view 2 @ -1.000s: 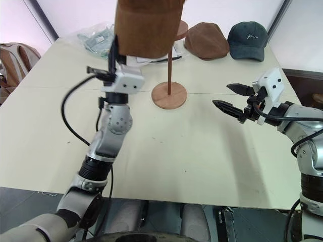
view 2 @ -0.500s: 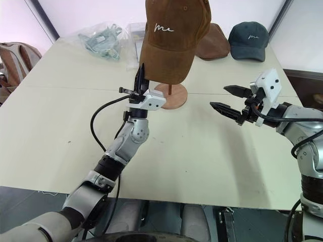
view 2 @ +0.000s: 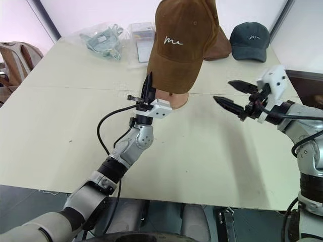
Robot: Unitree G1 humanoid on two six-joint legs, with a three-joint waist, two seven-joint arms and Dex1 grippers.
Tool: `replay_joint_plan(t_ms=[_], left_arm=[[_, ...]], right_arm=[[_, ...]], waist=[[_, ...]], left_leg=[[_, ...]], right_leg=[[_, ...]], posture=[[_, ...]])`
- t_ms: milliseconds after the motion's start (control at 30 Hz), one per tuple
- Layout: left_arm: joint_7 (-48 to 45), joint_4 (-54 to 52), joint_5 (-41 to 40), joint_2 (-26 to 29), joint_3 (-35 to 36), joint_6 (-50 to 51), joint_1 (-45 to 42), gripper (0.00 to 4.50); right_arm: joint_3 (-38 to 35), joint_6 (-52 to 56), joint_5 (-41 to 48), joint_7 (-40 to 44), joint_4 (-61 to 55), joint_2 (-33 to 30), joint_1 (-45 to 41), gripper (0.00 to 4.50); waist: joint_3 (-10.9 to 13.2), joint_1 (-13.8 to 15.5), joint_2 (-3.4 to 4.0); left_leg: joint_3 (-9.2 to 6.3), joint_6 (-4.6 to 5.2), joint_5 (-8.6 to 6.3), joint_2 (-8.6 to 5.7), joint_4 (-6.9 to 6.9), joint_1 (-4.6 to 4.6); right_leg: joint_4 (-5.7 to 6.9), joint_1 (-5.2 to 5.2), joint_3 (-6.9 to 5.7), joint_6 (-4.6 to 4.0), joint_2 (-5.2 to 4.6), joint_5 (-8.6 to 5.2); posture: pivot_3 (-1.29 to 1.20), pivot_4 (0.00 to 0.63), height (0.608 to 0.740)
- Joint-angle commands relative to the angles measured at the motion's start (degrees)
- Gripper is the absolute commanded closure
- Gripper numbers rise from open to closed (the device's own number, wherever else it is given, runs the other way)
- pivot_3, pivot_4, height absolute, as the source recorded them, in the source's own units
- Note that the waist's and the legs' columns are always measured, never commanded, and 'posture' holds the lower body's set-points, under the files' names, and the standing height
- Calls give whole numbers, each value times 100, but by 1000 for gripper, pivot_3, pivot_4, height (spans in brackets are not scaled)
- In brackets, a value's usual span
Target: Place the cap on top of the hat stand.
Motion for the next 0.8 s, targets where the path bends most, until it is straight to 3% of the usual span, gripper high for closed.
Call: replay_joint_plan(t_ms=[33, 533, 567, 633, 767, 800], left_arm=[[168, 124, 98, -45, -168, -122, 29, 4463], [276, 642, -13, -109, -280, -319, 39, 4463], [259, 638, -29, -106, -276, -337, 48, 3807], [244, 625, -38, -99, -270, -355, 66, 3107], [170, 582, -8, -74, -288, -321, 89, 1076], [151, 571, -13, -65, -281, -318, 104, 1076]], right_arm=[[-364, 20, 154, -20, -169, -130, 28, 844], [-527, 344, 315, -212, -627, -234, 247, 844], [-510, 349, 316, -227, -642, -226, 247, 844], [-484, 357, 318, -252, -661, -216, 241, 844], [-435, 367, 340, -293, -694, -211, 225, 844], [-418, 370, 348, -307, -701, -208, 216, 844]], waist=[[0, -1, 1], [-1, 1, 2], [-1, 1, 2], [-1, 0, 2], [-2, -10, 3], [-2, -10, 3]], left_leg=[[0, 0, 0, 0, 0, 0], [0, 0, 0, 0, 13, 1], [0, 0, 0, 0, 13, 0], [0, 0, 0, 0, 13, 0], [0, 0, 0, 0, 12, 1], [0, 0, 0, 0, 12, 1]], right_leg=[[0, 0, 0, 0, 0, 0], [3, 5, 2, 6, 0, 4], [3, 5, 2, 7, 0, 4], [3, 5, 2, 7, 0, 4], [3, 4, 2, 7, 0, 5], [3, 4, 2, 7, 0, 5]], posture=[[0, 150, 740], [0, 150, 740], [0, 150, 740], [0, 150, 740], [0, 150, 740], [0, 150, 740]])
